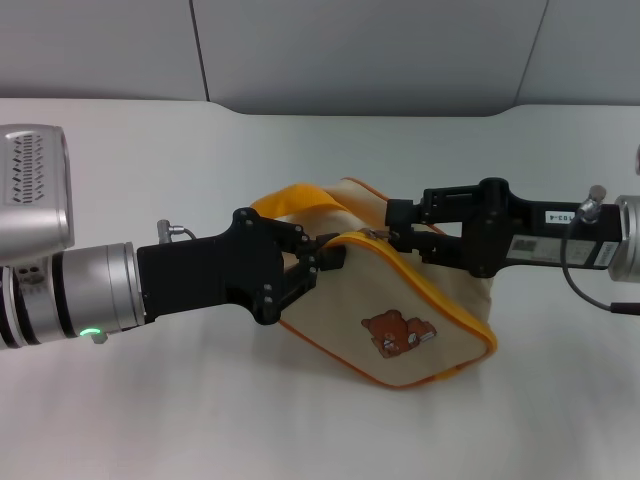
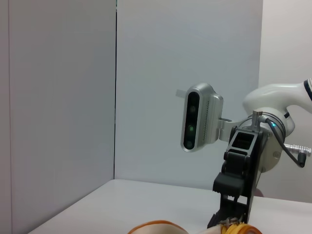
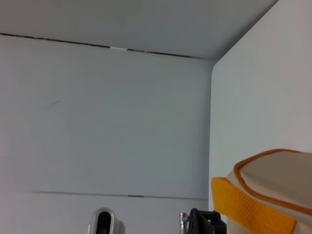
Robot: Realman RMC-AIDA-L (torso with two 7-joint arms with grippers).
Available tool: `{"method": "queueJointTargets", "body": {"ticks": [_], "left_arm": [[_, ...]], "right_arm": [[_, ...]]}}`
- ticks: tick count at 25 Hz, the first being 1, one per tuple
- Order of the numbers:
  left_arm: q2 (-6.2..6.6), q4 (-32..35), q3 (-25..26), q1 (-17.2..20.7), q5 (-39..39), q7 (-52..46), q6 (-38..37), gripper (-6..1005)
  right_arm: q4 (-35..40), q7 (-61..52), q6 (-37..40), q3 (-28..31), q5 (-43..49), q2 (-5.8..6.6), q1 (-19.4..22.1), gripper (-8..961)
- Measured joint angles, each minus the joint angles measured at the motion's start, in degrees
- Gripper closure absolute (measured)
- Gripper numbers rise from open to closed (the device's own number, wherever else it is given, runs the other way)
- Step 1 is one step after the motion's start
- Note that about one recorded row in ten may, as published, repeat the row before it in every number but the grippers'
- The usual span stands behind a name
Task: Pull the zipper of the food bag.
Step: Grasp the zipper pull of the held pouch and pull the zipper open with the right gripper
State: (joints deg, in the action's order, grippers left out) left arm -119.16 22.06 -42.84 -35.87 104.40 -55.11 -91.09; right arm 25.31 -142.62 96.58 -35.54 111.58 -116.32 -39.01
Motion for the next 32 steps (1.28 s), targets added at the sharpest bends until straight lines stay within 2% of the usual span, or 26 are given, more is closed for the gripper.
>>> {"method": "queueJointTargets", "body": {"ticks": [14,20,25,32], "left_arm": [[-0.02,-0.27,0.04,0.02,0.0,0.0,-0.23,942],[-0.02,-0.27,0.04,0.02,0.0,0.0,-0.31,942],[-0.02,-0.31,-0.01,0.02,0.02,0.0,-0.31,943],[-0.03,-0.37,0.11,0.34,-0.02,0.0,-0.06,932]], "right_arm": [[-0.01,0.09,-0.61,0.34,0.0,-0.97,-0.1,575],[0.01,1.49,-1.26,0.34,0.0,-1.11,-0.09,662],[0.02,3.83,-1.75,0.41,-0.01,-1.19,0.09,894],[0.36,7.02,-1.86,0.23,0.0,-1.29,0.48,949]]}}
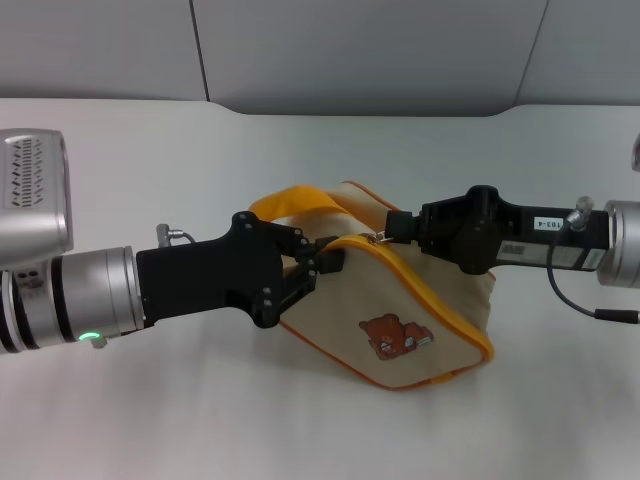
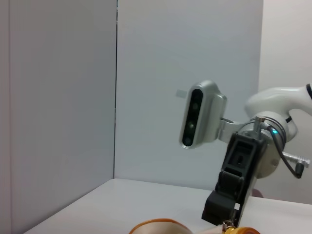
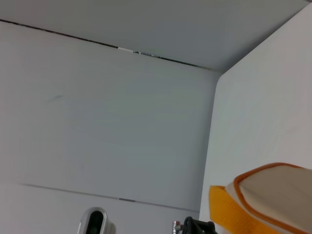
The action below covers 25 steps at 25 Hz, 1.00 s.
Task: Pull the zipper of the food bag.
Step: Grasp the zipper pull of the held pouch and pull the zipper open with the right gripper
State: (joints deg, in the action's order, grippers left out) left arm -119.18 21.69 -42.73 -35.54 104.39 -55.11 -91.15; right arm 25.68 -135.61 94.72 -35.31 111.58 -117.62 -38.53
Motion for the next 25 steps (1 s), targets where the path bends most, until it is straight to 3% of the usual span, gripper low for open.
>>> {"method": "queueJointTargets", "body": {"ticks": [10,19,25], "left_arm": [[0.32,-0.16,0.69,2.52,-2.82,-1.49,3.31,903],[0.72,0.06,3.29,5.12,-2.94,-1.78,4.65,877],[0.66,-0.14,2.89,5.21,-2.58,-1.42,4.96,860]], "right_arm": [[1.64,2.28,0.35,0.14,0.07,0.1,4.87,950],[1.3,7.35,-1.16,1.52,0.14,2.38,12.47,951],[1.19,14.17,2.96,7.14,0.14,2.93,11.94,951]]}}
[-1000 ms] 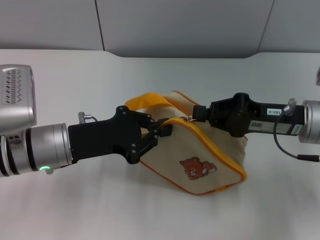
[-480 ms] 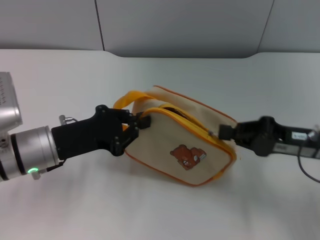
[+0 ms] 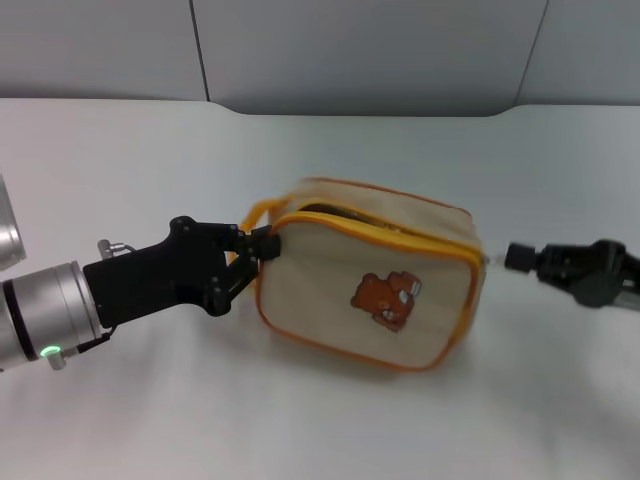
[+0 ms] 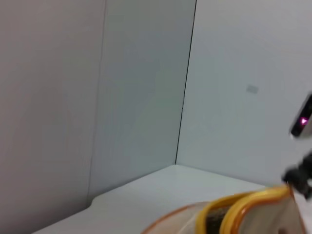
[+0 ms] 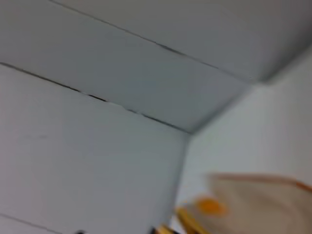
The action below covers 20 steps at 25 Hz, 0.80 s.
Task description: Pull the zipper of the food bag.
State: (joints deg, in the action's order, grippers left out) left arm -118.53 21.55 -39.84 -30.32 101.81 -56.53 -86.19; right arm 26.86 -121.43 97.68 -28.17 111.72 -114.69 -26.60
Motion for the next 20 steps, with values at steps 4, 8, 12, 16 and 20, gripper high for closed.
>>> {"method": "queueJointTargets", "body": {"ticks": [4,8,12,16,20], "left_arm": [[-0.25,-0.8,-0.36,0.08,0.02,0.03,0.57,849],[-0.13,-2.27,-0.03,0.72,-0.21,0.05,0.51,837],[0.23,-1.92,0.13,2.49,-0.27,-0.61,-0.39,826],[1.25,-1.46,1.64,3.62,-0.44,-1.99,-3.16,775],[3.95,-0.78,4.13,5.09,0.29,-2.86,-16.96,607]], "right_arm": [[-0.12,8.47,2.68,5.25,-0.04,-0.42,-0.9,952],[0.18,18.72,3.3,5.08,-0.01,-0.03,-1.77,822],[0.38,32.27,7.26,5.13,0.2,0.16,-1.72,727],[0.32,43.85,12.24,4.53,0.88,0.12,-1.31,642],[0.13,54.57,14.99,-1.09,4.01,-0.52,-1.18,558]]}}
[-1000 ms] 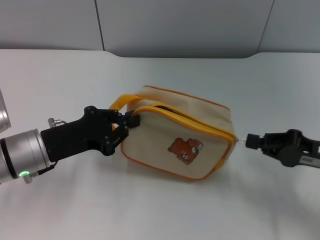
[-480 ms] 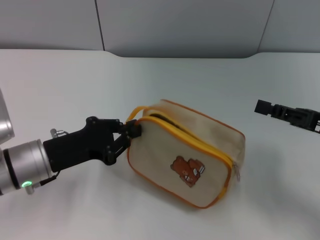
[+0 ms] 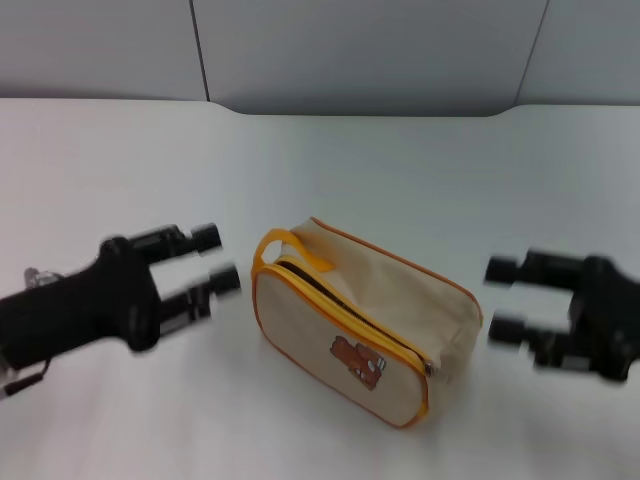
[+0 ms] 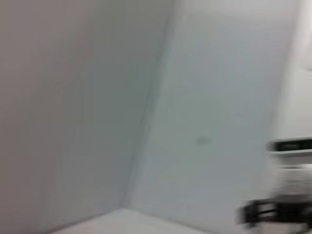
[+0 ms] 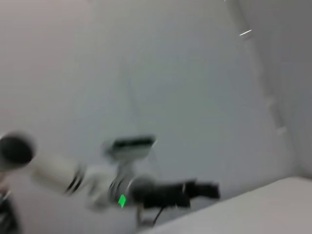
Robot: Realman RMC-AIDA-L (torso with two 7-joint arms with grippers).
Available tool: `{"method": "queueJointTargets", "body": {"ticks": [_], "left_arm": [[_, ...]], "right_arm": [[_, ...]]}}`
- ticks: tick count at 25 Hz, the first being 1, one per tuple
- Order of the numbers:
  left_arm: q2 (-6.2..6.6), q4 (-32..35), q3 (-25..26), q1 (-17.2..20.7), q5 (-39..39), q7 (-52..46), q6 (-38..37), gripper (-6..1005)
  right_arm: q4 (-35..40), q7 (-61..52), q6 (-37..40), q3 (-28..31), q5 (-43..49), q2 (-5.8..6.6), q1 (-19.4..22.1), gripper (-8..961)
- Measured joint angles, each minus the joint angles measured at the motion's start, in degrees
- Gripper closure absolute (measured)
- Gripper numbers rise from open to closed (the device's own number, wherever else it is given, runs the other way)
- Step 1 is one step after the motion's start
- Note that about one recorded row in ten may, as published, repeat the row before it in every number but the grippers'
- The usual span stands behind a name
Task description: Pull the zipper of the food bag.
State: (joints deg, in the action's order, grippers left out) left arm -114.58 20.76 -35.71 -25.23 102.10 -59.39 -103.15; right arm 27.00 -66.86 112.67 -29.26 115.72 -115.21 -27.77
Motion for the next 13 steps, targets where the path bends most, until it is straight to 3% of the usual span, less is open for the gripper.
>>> {"method": "queueJointTargets", "body": {"ticks": [3,8,13], "left_arm": [[-0.04,1.69,-4.53,-0.55,2.48,0.35,-5.22,535],[-1.49,2.3,-12.08,-1.87,5.92,-0.1,-6.39,415],[-2.51,2.24,-12.19,-0.46,7.51,0.52,-5.07,367]], "right_arm": [[-0.08,3.43,0.13,-2.99,0.88,-0.59,0.18,329],[0.46,6.98,-0.97,-9.37,1.15,-2.01,1.18,154],[2.64,10.62,-0.3,-11.67,1.74,-3.09,3.84,112]]}}
